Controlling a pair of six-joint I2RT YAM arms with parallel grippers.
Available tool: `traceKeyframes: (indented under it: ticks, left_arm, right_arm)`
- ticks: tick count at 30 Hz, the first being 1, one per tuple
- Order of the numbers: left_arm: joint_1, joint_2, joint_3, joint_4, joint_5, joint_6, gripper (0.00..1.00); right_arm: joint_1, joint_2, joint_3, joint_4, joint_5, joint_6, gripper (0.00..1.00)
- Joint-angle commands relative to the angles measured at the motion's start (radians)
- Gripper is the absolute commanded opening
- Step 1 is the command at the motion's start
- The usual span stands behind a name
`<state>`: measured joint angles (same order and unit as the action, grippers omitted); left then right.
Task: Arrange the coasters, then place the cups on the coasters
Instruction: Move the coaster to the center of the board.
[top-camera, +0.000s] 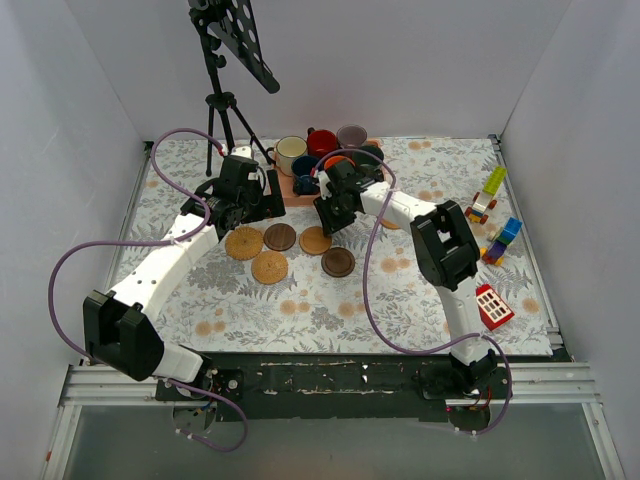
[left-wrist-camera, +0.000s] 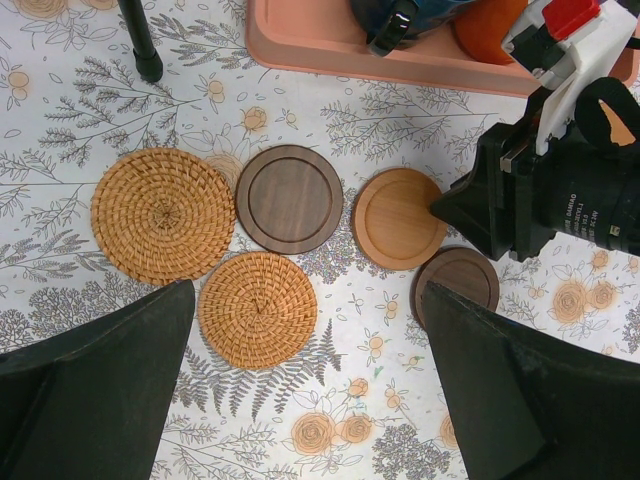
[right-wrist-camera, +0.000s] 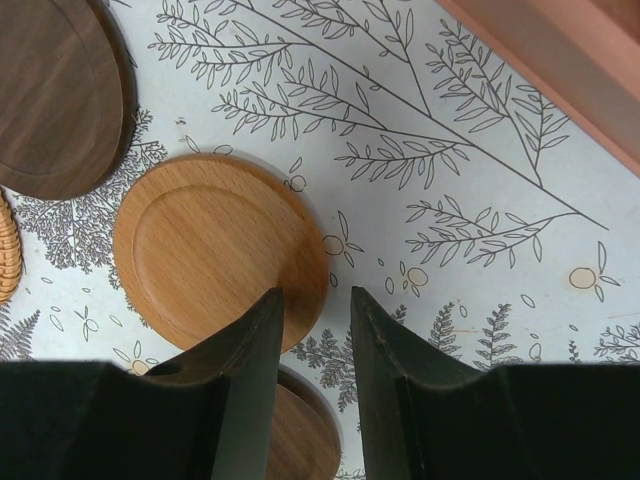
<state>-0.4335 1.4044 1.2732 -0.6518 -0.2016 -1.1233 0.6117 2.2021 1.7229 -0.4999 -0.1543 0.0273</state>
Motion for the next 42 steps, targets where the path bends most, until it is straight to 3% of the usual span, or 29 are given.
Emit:
traceKeyframes:
  ticks: [1, 11, 42]
  left_arm:
    - [0.007, -0.028, 0.011, 0.000, -0.005, 0.008, 0.98]
    - [0.007, -0.038, 0.002, 0.003, 0.001, 0.005, 0.98]
    - [0.007, -0.090, -0.055, 0.017, -0.004, 0.002, 0.98]
  right_arm:
    - [0.008, -0.001, -0.002, -0.002, -0.019, 0.011, 0.40]
    - [0.049, 0.016, -0.022, -0.012, 0.111, 0.052, 0.40]
    - [0.131, -0.077, -0.160, -0.032, 0.188, 0.072, 0.26]
